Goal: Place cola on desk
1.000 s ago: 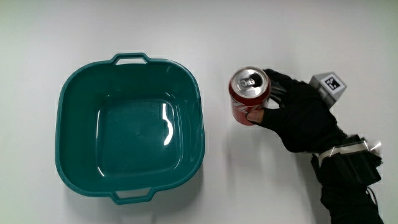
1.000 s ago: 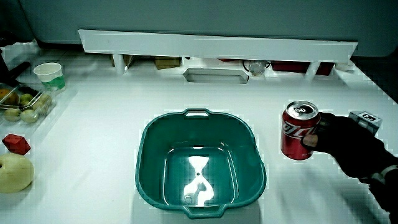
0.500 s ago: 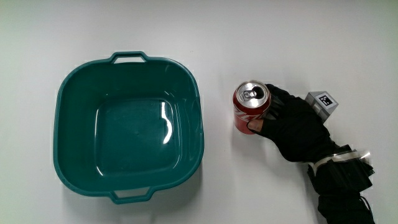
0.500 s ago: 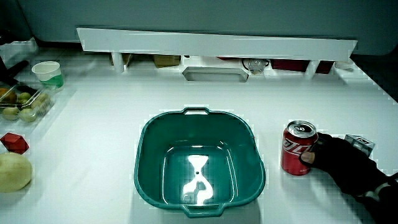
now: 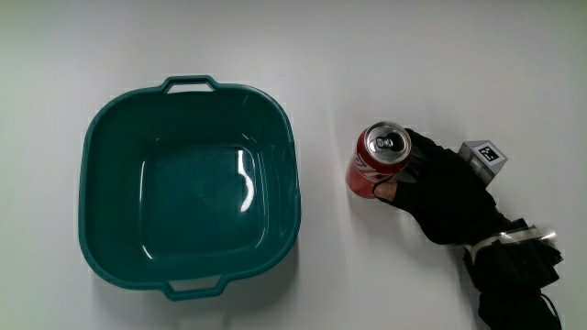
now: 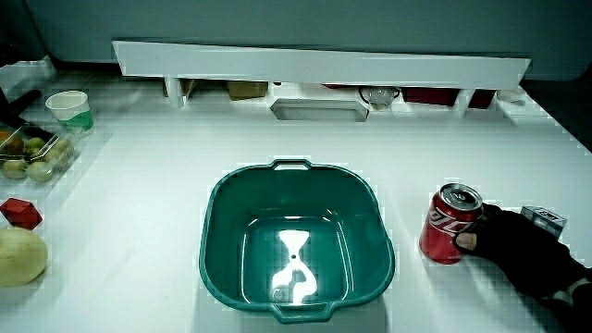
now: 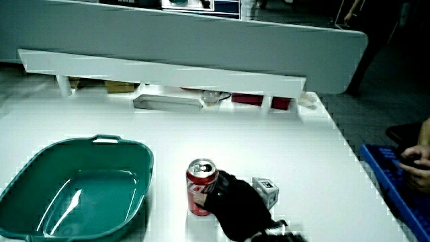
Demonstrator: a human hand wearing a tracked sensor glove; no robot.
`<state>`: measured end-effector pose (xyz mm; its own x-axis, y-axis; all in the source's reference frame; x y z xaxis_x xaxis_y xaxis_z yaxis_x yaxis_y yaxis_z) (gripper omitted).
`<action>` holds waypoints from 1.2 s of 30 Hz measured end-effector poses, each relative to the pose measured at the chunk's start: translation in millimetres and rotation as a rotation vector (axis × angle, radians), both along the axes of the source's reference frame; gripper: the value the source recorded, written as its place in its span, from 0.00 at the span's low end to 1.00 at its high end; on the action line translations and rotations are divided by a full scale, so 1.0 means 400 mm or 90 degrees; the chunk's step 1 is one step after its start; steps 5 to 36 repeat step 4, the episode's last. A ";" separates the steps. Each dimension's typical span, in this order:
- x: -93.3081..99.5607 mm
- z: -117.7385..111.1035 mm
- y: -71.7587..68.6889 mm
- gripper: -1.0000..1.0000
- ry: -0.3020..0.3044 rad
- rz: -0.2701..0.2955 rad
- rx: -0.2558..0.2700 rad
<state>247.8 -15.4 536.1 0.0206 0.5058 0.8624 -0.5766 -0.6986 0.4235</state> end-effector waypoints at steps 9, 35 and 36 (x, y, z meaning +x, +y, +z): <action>0.021 -0.005 0.010 0.18 0.006 0.013 -0.018; 0.021 -0.005 0.010 0.18 0.006 0.013 -0.018; 0.021 -0.005 0.010 0.18 0.006 0.013 -0.018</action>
